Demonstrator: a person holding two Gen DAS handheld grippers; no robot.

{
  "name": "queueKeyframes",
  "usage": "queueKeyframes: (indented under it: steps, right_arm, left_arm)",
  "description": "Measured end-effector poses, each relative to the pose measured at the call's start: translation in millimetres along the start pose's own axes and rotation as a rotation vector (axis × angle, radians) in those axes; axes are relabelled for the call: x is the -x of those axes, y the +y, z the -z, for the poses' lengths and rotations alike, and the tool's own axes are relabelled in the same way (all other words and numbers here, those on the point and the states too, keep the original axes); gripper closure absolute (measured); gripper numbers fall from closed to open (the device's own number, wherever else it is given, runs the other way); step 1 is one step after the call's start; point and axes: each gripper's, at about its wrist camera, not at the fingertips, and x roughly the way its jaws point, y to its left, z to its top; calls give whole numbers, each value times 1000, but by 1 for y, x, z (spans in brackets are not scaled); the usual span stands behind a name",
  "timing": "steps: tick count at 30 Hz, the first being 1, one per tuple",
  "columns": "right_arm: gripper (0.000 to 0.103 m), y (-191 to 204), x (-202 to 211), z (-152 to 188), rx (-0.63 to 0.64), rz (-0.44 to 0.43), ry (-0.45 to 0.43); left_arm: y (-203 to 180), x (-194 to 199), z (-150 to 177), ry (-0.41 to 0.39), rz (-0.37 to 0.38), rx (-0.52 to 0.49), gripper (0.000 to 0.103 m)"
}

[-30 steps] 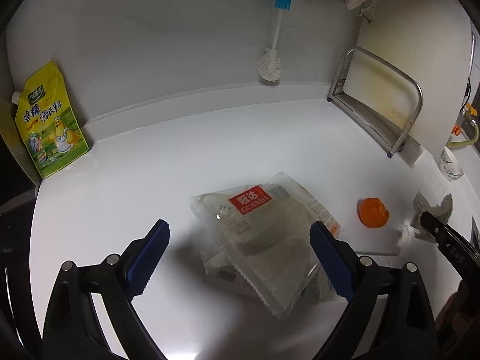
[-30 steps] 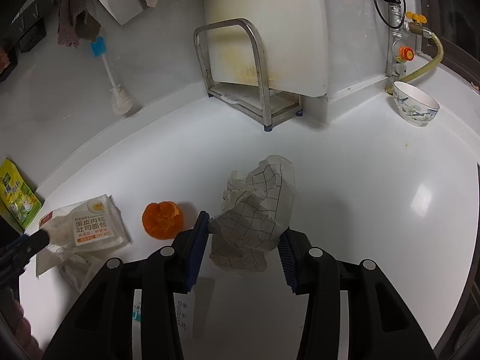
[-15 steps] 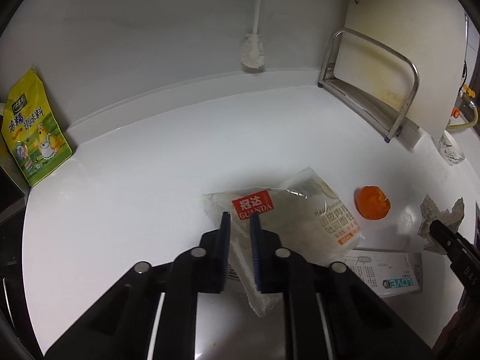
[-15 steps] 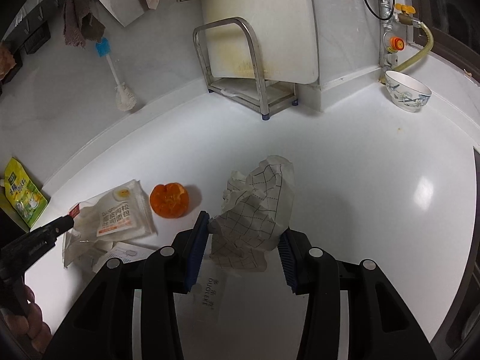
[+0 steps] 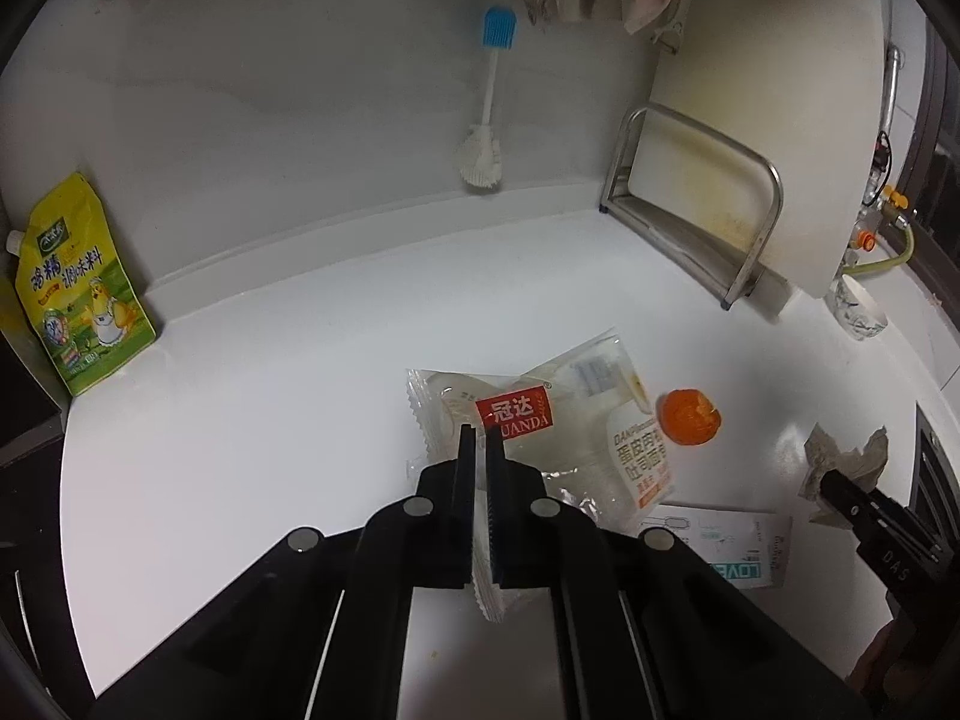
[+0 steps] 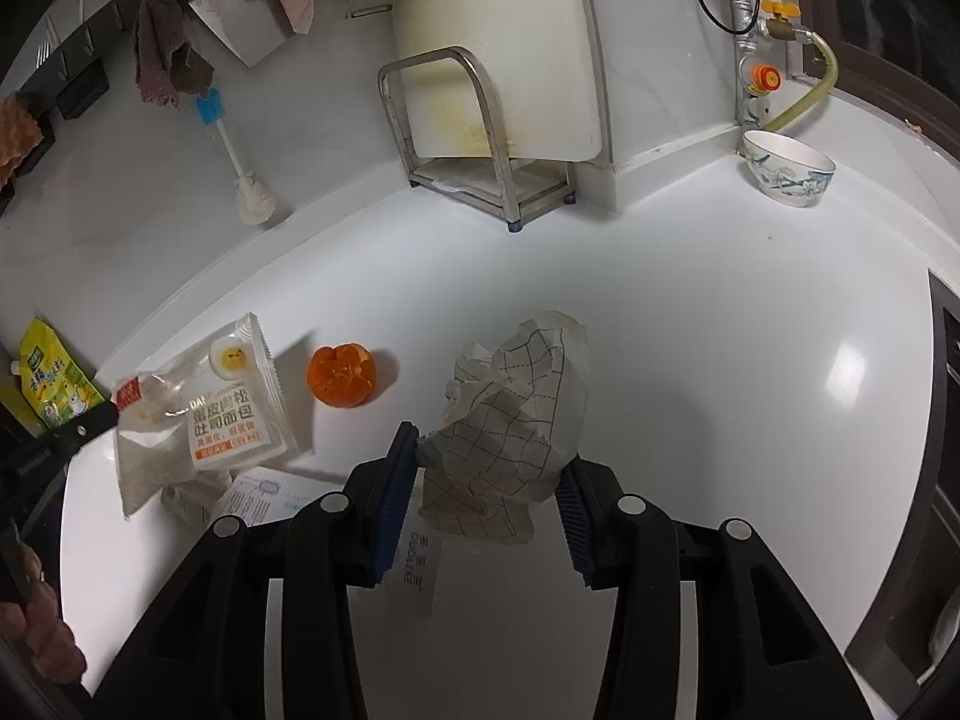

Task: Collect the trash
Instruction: 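Grasp the clear bread bag corner with the left tool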

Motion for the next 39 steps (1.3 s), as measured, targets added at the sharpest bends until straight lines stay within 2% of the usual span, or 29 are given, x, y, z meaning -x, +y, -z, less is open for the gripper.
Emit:
queueKeyframes:
  steps: [8,14,16,19,21,24,28,34,39]
  right_arm:
    - [60,-1,14,8,-17,-19,-1]
    - [60,-2,26,13,-19,-33,-1]
    - [60,-3,28,14,-22,-33,-6]
    - [60,-5,29,15,-36,-36,-7]
    - [60,-6,30,15,-42,-38,-7]
    - [60,-6,31,14,-44,-38,-12]
    - [60,-10,35,10,-50,-35,-22]
    - [60,-20,44,7,-60,-18,-24]
    - [60,-28,55,8,-70,-2,-14]
  left_arm:
    - [-5,34,-11,-66,12,-32,102]
    - [-6,27,-3,-16,22,-71,100]
    - [-5,23,-1,3,25,-71,94]
    - [-3,16,-1,36,21,-55,76]
    - [-2,13,-2,39,21,-48,60]
    - [-6,9,-5,30,27,-75,45]
    - [-15,-7,-6,66,54,-177,42]
    - [-26,-27,-7,105,121,-407,42]
    - [-28,-37,-16,67,177,-604,41]
